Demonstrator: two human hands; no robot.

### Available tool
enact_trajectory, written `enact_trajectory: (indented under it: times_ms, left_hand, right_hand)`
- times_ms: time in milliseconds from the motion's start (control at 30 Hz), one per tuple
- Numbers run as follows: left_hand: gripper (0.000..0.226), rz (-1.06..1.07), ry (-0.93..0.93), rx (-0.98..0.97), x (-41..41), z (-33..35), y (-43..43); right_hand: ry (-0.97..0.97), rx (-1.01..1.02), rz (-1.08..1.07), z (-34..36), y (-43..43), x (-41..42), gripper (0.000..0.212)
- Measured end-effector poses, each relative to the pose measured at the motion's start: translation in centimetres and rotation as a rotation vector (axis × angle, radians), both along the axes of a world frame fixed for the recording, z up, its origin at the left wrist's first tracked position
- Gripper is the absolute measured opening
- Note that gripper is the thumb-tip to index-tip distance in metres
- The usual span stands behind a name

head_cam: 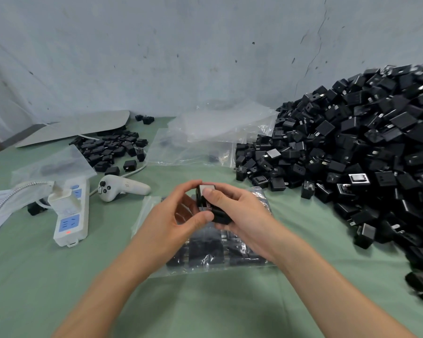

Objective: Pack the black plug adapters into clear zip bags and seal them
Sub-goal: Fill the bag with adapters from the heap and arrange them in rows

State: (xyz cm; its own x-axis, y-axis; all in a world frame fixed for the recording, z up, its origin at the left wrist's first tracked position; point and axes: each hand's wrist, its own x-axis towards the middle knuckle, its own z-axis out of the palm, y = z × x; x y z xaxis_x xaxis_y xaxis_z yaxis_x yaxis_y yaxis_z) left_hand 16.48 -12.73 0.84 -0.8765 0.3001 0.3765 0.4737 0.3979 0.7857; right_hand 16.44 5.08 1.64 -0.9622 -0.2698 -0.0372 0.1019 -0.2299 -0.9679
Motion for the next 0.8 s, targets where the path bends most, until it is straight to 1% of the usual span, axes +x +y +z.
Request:
enact_trajectory:
  times_ms: [67,133,233,300,333,400,500,567,667,733,800]
  left_hand:
    - [0.046,0.008,-0.008,0.026,0.0,0.0,-0.2]
    - [0.039,0.011,-0.010,0.049,0.2,0.0,-0.4]
    - [0.029,0.070,-0.003,0.062,0.3,0.0,-0.3]
    - [0.026,0.133,0.026,0.062,0.3,-0.1,-0.1]
    - [0.025,0.170,0.046,0.059,0.3,-0.2,0.0]
    - [0.022,0.225,0.065,0.085,0.2,-0.2,0.3]
    - [0.023,0.266,0.019,0.235,-0.3,0.0,0.3]
    - [0.026,0.320,-0.029,0.348,-0.8,0.4,-0.4]
    - [0.033,0.410,-0.113,0.472,-1.7,0.9,-2.4]
    - [0.033,0.493,-0.171,0.523,-2.2,0.8,-3.9]
    - [0.027,0.576,-0.224,0.502,-2.5,0.5,-5.4]
  right_hand:
    - [0.005,-0.001,0.037,0.1,0.0,0.2,0.021]
    - [-0.027,-0.052,0.056,0.1,-0.2,0.3,0.021]
    - [-0.144,-0.145,0.036,-0.1,-0.6,0.2,0.026]
    - [-0.251,-0.186,0.032,-0.2,-1.1,0.4,0.016]
    - [-0.326,-0.243,0.035,-0.3,-1.5,0.5,0.014]
    - [-0.490,-0.427,0.049,-0.4,-2.0,0.9,0.018]
    - [-0.630,-0.651,0.019,-0.4,-2.0,1.0,0.026]
    - [-0.643,-0.699,-0.048,-0.3,-1.5,0.9,0.026]
    - [-0.595,-0.666,-0.157,0.0,-0.6,0.6,0.015]
    - [-0.556,-0.646,-0.220,0.2,0.0,0.2,0.012]
    - [-0.524,-0.640,-0.271,0.4,0.5,-0.2,0.011]
